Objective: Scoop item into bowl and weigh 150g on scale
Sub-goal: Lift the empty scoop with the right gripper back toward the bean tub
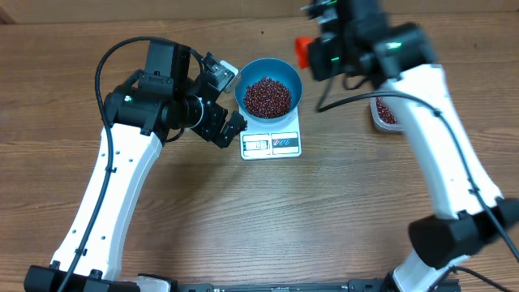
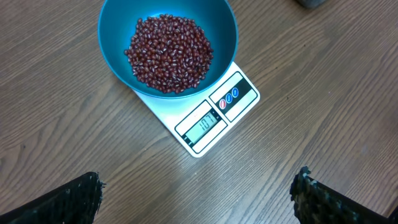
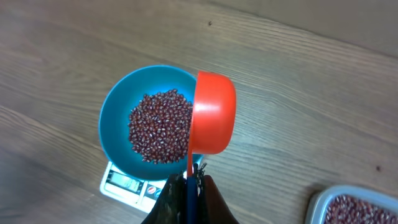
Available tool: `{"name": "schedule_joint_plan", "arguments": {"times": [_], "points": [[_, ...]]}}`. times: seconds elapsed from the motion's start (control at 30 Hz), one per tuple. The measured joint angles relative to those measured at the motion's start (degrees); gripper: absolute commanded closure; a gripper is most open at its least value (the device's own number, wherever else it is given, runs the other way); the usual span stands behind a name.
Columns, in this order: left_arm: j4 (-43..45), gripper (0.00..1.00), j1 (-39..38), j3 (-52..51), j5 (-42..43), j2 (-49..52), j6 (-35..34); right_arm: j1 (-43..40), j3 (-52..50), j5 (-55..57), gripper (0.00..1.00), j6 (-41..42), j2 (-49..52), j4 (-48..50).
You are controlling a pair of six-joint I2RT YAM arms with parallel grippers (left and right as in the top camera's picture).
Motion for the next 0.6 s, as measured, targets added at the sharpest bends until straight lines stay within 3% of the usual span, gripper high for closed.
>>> {"name": "schedule_joint_plan", "arguments": {"times": [0.3,0.6], "points": [[0.02,0.00,0.00,0.00,0.00,0.00,0.00,-18.12,0.79,-14.99,0.96,0.09,-5.11,-5.07],[0.02,0.00,0.00,0.00,0.00,0.00,0.00,-32.70,0.79,-15.87,0.96,-1.88,-5.09,-12.61]]}}
